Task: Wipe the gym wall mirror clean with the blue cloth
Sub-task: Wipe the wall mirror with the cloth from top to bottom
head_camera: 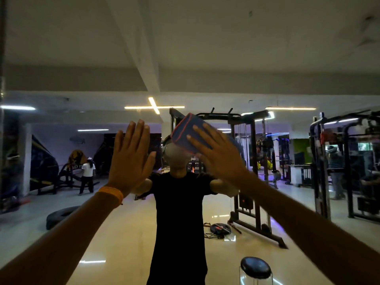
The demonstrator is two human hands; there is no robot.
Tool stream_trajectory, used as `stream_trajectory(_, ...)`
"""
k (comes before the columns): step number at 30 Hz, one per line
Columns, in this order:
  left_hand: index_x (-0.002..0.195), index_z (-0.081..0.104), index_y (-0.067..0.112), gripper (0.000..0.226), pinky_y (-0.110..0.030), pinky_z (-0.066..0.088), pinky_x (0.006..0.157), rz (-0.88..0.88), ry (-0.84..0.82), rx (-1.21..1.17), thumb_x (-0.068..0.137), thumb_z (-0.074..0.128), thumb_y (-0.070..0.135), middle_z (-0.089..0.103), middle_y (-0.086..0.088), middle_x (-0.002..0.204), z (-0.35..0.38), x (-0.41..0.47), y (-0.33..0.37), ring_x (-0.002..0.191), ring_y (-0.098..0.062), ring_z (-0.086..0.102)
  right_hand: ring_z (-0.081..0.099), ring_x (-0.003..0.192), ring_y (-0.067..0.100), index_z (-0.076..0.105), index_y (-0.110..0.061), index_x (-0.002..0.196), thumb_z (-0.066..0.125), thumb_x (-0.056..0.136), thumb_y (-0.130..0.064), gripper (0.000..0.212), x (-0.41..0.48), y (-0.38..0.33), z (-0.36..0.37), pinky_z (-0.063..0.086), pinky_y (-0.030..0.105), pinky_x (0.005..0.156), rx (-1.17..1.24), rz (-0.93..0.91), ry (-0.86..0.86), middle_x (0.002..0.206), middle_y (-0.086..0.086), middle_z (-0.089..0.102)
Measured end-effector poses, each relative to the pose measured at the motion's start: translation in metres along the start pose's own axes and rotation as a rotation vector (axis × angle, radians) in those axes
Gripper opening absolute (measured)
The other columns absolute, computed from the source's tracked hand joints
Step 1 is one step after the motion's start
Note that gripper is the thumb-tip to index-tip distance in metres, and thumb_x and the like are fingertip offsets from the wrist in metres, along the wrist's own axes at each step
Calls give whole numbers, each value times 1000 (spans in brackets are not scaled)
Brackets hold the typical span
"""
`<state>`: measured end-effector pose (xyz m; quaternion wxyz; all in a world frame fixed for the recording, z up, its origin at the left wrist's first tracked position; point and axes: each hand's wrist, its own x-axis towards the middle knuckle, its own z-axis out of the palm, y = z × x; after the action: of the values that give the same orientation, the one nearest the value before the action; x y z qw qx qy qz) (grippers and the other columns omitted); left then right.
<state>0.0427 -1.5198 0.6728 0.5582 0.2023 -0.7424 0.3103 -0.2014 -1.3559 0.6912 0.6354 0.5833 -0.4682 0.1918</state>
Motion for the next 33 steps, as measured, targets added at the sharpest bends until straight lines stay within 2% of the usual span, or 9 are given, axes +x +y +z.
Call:
stream_trajectory(2, 164, 18, 8, 74, -55, 4, 129, 33, 19, -10, 104, 30, 50, 12, -16, 172, -5, 1, -5, 160, -33, 7, 8, 158, 27, 11, -27, 163, 36, 106, -32, 62, 22, 50, 4, 8, 52, 128, -38, 122, 51, 170, 10, 14)
stream_trajectory(4, 162, 24, 6, 71, -59, 10, 127, 42, 38, -19, 102, 34, 45, 19, -17, 171, -12, 6, -15, 159, -35, 12, 11, 158, 32, 9, -29, 164, 27, 109, -36, 59, 52, 77, -7, 17, 59, 126, 39, 473, 131, 171, 12, 16)
stream_trajectory(6, 161, 27, 4, 69, -63, 14, 126, -18, 54, -60, 103, 34, 42, 21, -18, 170, -22, 16, -28, 159, -36, 14, 12, 158, 34, 15, -24, 164, 26, 109, -36, 58, 72, 46, 1, 12, 58, 127, 45, 615, 157, 171, 12, 18)
stream_trajectory(10, 162, 24, 4, 71, -58, 11, 128, -115, 77, -57, 103, 34, 41, 17, -15, 172, -38, 41, -54, 160, -33, 12, 23, 155, 36, 32, -21, 159, 43, 102, -29, 59, 76, -21, 25, 7, 49, 126, -35, -16, 60, 166, 13, 32)
stream_trajectory(12, 162, 25, 4, 72, -55, 8, 129, -127, 94, -21, 103, 34, 44, 18, -14, 171, -42, 50, -69, 159, -32, 13, 19, 154, 30, 29, -23, 159, 43, 103, -36, 60, 89, -4, 22, 6, 47, 125, -60, -130, 67, 166, 11, 32)
stream_trajectory(18, 160, 29, 7, 68, -53, 4, 129, -93, 112, 71, 104, 32, 45, 24, -14, 170, -45, 59, -119, 159, -32, 16, 22, 156, 35, 27, -22, 162, 40, 110, -29, 54, 166, 8, 21, 22, 60, 124, -6, 648, 249, 168, 13, 28)
stream_trajectory(23, 158, 31, 9, 68, -55, 8, 128, -103, 131, 47, 103, 32, 48, 28, -14, 168, -57, 77, -151, 157, -33, 19, 29, 151, 36, 40, -16, 156, 67, 99, -26, 64, 187, -39, 26, 23, 54, 123, -83, -59, 144, 161, 15, 40)
stream_trajectory(29, 161, 28, 9, 76, -56, 11, 128, -104, 147, 7, 103, 27, 59, 25, -14, 169, -63, 85, -189, 158, -33, 17, 28, 153, 37, 41, -24, 157, 26, 106, -40, 56, 253, 26, -9, 25, 57, 124, 41, 587, 232, 164, 14, 35)
stream_trajectory(33, 162, 27, 11, 74, -55, 9, 129, -86, 166, -11, 104, 27, 57, 23, -12, 170, -57, 84, -193, 159, -32, 14, 22, 156, 33, 34, -24, 160, 35, 108, -35, 53, 227, -75, 27, 11, 49, 127, 68, 84, 157, 166, 12, 33)
